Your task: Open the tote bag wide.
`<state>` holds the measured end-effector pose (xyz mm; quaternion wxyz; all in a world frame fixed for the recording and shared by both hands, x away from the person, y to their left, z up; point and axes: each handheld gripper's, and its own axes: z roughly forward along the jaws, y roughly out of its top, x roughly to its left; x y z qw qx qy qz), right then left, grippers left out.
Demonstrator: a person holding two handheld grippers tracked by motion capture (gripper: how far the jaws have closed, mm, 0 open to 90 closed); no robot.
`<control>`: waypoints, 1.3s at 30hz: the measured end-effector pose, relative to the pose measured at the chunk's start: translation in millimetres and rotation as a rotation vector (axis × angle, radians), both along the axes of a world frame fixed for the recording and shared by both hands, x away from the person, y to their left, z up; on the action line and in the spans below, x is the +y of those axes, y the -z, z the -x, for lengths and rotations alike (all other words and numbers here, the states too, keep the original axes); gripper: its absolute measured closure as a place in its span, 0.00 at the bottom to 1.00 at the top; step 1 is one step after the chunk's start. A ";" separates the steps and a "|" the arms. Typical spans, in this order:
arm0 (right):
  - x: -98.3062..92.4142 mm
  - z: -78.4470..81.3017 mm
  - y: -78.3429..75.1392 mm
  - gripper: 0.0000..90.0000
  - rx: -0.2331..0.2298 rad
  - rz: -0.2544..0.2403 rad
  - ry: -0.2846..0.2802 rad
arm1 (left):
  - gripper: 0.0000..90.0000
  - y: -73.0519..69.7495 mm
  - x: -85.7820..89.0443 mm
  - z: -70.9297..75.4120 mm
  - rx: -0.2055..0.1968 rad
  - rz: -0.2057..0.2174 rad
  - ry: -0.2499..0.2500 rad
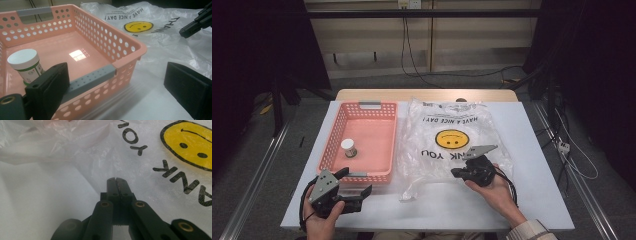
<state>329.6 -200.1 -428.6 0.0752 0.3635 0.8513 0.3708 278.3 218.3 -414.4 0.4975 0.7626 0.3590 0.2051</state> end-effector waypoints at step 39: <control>-14.9 -25.7 24.2 0.72 0.041 0.158 0.126 | 0.07 -0.2 0.1 0.1 0.001 -0.002 0.009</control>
